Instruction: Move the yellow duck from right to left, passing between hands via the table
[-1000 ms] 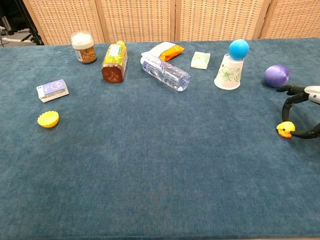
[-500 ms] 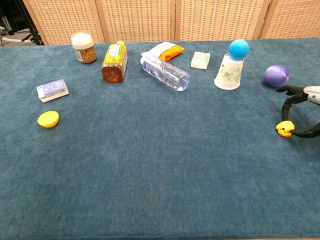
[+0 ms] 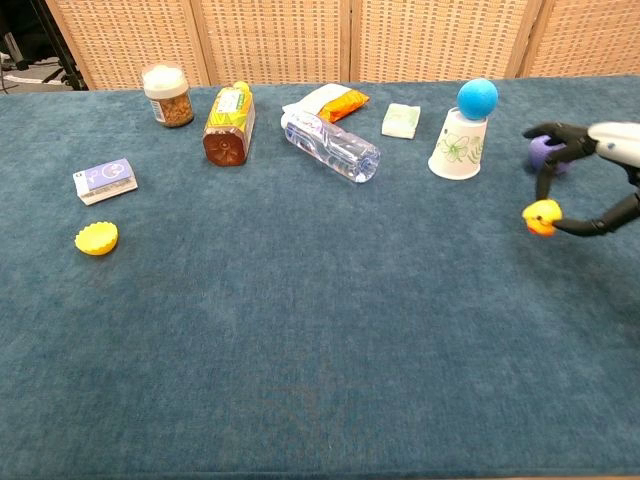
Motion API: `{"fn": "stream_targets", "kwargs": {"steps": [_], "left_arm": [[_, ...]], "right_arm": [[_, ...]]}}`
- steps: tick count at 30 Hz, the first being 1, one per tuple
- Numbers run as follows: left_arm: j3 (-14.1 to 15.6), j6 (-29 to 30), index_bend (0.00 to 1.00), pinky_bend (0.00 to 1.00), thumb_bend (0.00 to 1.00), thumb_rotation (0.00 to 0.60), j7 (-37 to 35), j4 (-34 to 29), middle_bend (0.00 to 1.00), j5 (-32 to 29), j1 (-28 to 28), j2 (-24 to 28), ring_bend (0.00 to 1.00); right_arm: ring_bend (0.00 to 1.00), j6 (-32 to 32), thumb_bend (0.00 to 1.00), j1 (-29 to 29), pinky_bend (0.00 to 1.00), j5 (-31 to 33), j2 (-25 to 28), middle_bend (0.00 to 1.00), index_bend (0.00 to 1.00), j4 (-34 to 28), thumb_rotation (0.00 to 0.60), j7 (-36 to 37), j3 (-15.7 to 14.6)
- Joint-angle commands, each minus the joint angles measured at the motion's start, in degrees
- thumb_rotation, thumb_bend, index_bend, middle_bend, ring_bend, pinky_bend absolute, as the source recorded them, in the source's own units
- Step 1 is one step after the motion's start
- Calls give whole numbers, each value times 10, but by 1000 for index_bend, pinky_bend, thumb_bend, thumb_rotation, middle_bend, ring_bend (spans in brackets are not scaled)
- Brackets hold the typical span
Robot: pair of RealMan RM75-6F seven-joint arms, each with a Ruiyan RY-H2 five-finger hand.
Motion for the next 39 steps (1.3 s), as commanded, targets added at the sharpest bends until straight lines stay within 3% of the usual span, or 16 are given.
{"fn": "stream_targets", "kwargs": {"steps": [1, 11, 18, 28, 39], "left_arm": [[2, -1, 0, 0, 0, 600, -3, 0, 0, 3, 0, 1, 0], [3, -4, 0, 0, 0, 600, -31, 1, 0, 11, 2, 11, 0], [8, -11, 0, 0, 0, 600, -55, 3, 0, 20, 1, 21, 0], [10, -24, 0, 0, 0, 600, -75, 11, 0, 24, -5, 25, 0], [10, -25, 0, 0, 0, 600, -86, 12, 0, 25, -5, 29, 0]], "right_arm": [[0, -12, 414, 32, 0, -5, 21, 0, 485, -59, 600, -33, 24], [0, -66, 420, 117, 0, 43, 14, 0, 488, -164, 600, -198, 76], [0, -104, 437, 192, 0, 163, -39, 0, 493, -174, 600, -350, 104], [0, -82, 447, 247, 0, 272, -139, 0, 501, -145, 600, -479, 63], [0, -54, 466, 264, 0, 312, -192, 0, 506, -100, 600, -507, 45]]}}
